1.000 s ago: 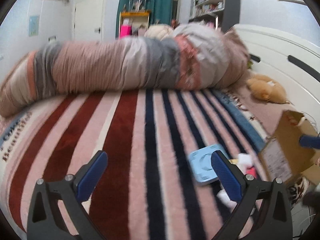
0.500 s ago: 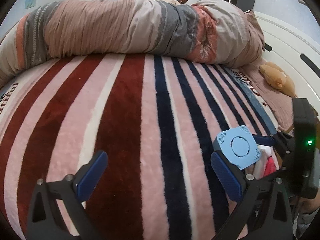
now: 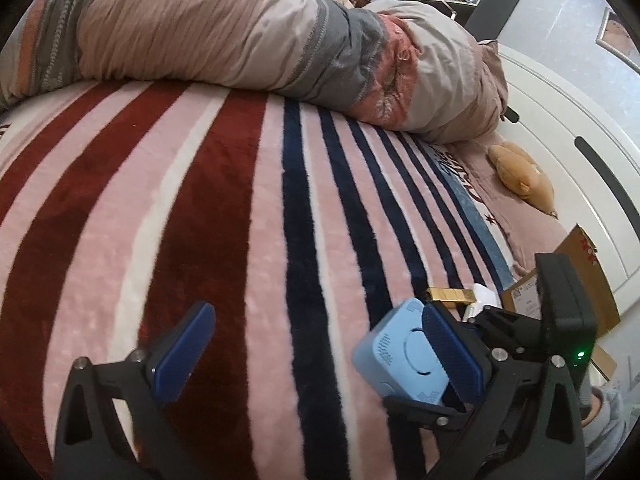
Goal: Organize rigid objects
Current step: 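Lift the blue device with the right gripper into the box and release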
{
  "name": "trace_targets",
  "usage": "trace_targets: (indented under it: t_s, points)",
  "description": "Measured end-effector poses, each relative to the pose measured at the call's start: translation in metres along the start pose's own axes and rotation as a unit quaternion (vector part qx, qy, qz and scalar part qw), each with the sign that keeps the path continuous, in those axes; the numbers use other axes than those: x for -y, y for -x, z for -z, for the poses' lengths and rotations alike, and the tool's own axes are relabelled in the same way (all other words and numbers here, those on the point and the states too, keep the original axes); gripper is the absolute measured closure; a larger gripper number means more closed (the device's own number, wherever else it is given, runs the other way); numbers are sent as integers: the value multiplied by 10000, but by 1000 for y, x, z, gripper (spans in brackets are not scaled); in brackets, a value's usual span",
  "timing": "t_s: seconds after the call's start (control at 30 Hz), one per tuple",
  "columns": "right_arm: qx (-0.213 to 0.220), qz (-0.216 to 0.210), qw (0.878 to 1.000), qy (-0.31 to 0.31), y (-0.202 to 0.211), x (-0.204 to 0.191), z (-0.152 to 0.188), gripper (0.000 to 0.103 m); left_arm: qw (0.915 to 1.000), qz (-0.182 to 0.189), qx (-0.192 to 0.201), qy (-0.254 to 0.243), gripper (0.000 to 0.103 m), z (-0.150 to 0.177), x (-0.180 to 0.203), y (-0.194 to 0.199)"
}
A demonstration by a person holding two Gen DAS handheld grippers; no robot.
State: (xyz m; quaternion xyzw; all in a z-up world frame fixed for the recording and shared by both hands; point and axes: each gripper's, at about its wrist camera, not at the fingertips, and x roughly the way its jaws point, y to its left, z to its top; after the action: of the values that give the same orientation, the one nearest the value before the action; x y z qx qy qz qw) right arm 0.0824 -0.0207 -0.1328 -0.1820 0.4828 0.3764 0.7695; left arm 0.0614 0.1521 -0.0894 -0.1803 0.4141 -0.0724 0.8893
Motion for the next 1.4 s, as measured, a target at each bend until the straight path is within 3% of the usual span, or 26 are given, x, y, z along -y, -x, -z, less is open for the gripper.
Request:
trace_targets:
  t_s: [0.17,0.27,0.4,0.57,0.67,0.8,0.83,0.93,1.07,1.23,1.33,1.4]
  points:
    - [264,151,9995,16,3,-3,0,22,9997,223,-18,-85,1,5,2,0]
    - [535,243,9982,98,22,-15,4,23,9978,657,4,-25,1,6,2,6]
    - [1265,392,9906,332,72,-36,11,23,9820,1869,100,-266,1,-1,35,27]
    - [2211,440,9733,441,144,-51,25,23,9622,2647,87,-632,6,-22,94,53]
    - [2731,568,9595,396,185,-50,39,23,9494,3035,42,-807,16,-35,130,64]
    - [3082,597,9494,120,229,-29,59,23,9357,3347,-225,-1088,57,-40,188,62]
    - [3103,639,9485,15,235,-18,63,23,9322,3407,-298,-1185,63,-43,207,59]
    - [3117,700,9468,-374,253,16,86,23,9310,3295,-482,-1496,69,-45,253,47]
    - [2929,603,9482,-1071,271,61,113,24,9248,3141,-920,-1939,70,-38,314,18]
    - [2309,676,9544,-1766,282,110,138,24,9132,2941,-1622,-2309,70,-24,374,-26]
    - [1772,766,9601,-2025,277,132,144,24,9109,2687,-1988,-2420,68,-15,389,-49]
    - [1547,843,9625,-2065,271,140,150,24,9137,2470,-1990,-2539,64,-9,395,-54]
